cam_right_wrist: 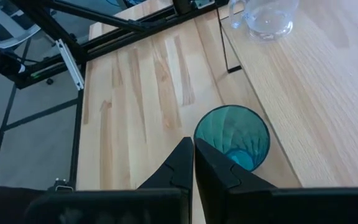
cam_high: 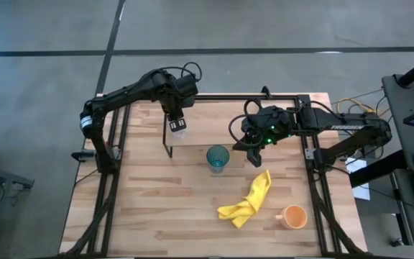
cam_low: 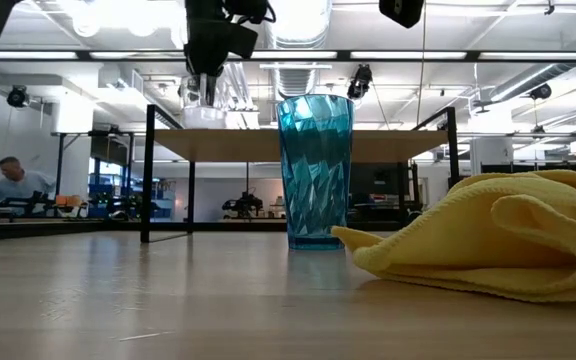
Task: Stack small to large cups/mugs on shelf
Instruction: Put the transparent mug on the shelf, then put the yellow mug on the shelf
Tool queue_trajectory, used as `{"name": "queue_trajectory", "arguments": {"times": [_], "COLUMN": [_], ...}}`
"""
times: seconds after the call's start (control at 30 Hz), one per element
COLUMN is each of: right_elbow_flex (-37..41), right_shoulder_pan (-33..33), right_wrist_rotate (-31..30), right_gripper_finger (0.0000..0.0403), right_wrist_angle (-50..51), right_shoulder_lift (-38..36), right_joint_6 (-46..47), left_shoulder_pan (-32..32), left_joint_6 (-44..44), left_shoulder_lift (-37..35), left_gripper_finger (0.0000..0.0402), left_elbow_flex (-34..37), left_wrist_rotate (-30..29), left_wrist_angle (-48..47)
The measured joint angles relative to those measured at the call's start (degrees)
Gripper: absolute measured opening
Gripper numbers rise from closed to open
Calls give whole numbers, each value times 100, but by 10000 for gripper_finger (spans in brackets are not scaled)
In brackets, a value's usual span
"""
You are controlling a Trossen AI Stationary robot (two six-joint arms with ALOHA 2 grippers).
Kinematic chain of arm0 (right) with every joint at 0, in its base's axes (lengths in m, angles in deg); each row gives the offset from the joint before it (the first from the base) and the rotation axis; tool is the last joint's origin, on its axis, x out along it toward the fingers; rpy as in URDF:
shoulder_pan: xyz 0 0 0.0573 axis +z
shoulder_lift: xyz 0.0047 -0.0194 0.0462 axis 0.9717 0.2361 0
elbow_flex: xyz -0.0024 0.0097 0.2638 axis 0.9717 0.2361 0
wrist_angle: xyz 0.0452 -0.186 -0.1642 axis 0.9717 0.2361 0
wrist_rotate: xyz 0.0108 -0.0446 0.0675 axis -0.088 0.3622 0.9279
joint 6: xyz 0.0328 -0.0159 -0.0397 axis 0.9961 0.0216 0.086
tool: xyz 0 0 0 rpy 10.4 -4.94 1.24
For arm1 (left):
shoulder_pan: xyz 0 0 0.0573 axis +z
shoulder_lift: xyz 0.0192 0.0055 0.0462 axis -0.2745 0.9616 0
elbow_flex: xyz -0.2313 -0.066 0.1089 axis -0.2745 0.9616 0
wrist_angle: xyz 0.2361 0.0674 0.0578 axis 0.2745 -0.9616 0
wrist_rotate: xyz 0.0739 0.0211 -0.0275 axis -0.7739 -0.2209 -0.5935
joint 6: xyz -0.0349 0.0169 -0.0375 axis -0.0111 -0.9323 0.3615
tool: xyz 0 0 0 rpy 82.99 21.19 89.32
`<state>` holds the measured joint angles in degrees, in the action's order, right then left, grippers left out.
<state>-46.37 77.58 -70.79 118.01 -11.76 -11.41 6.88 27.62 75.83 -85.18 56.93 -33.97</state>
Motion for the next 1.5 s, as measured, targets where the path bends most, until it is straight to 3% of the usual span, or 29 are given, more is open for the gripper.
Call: {"name": "queue_trajectory", "arguments": {"times": [0.17,0.47,0.77,0.93,1.07,1.5], "right_elbow_flex": [0,0,0,0,40,369], "right_shoulder_pan": [-13,-13,168,563,1199,2728], "right_wrist_rotate": [0,2,336,1051,1169,1060], "right_gripper_finger": [9,11,68,90,93,93], "right_wrist_angle": [-11,225,1568,2948,3773,2799], "right_shoulder_lift": [11,124,193,124,53,378], "right_joint_6": [-2,198,832,2022,3344,8796], "left_shoulder_pan": [0,-101,-149,-149,-146,-144], "left_joint_6": [-3,4,2,2,0,0], "left_shoulder_lift": [-72,-187,-200,-309,-519,-874], "left_gripper_finger": [58,59,59,59,59,59], "left_elbow_flex": [-164,-915,-1831,-2125,-2144,-2142], "left_wrist_rotate": [-323,-252,-250,-247,-248,-246], "left_wrist_angle": [17,108,94,52,51,66]}}
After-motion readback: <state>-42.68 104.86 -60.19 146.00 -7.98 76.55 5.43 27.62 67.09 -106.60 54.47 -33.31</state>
